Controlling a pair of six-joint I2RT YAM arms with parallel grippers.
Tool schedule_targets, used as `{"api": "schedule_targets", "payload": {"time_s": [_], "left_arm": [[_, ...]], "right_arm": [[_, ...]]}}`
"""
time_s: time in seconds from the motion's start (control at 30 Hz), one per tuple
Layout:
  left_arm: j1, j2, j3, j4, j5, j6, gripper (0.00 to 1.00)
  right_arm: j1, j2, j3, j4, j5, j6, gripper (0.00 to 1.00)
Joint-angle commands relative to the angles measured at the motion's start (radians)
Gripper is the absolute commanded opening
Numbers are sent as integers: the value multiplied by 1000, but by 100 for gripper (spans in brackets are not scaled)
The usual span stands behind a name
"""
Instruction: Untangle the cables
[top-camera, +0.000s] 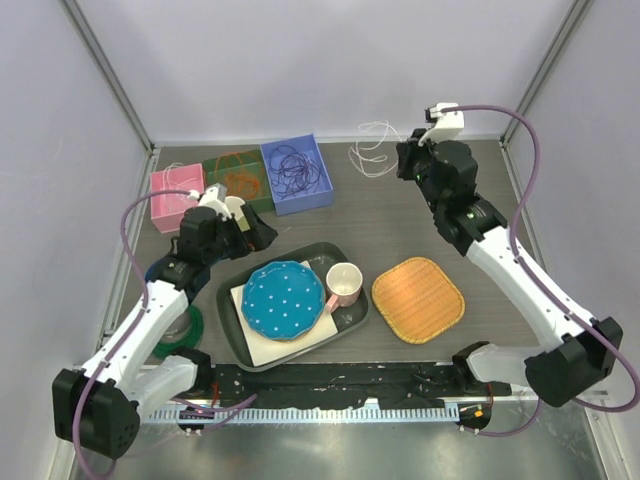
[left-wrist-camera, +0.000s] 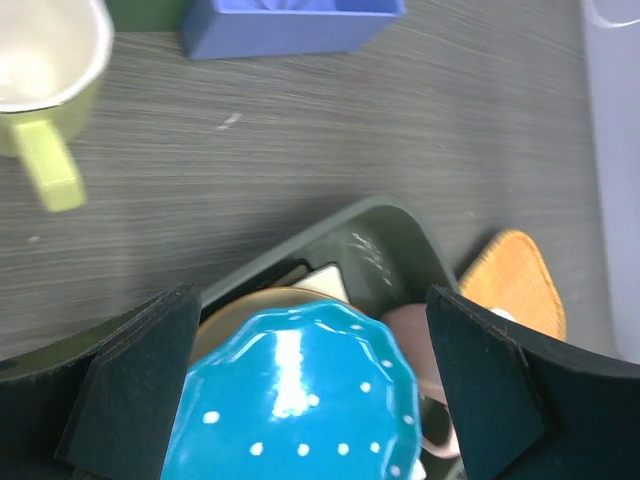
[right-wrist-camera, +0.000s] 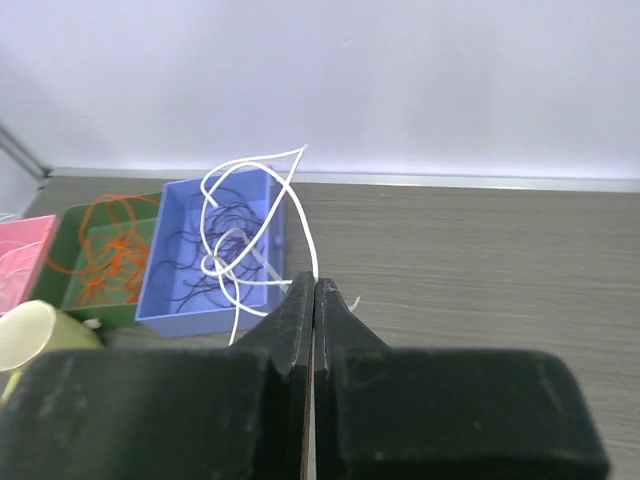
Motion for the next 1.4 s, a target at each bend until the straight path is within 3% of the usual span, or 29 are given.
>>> {"api": "schedule_targets", "payload": {"time_s": [0.0,0.3,0.63,0.8,1.07,1.1,1.23,1.37], "left_arm": [[-3,13,40,143,230,-7,100],[-257,220,267,251,248,16,100],[-388,578,549,381,327,139,100],[-498,612,592,352,105,301,100],[-578,622,597,381,-145,311,100],[-584,621,597,383,-181,312,96],[-613,632,610,381,-333,343,56],[-632,650,650,354,-389,368,37]], "right_arm": [[1,-79,-55,44,-139,-1,1],[1,-122,-11,-79,-322,37,1],[1,-166,-15,-107,-419,49,1],[1,-169,-14,-111,-437,65,1],[1,-176,-14,-111,-471,85,1],[1,-177,-15,-111,-474,86,1],[2,-186,-22,-111,-492,97,1],[1,-192,-22,-111,-511,100,1]]}}
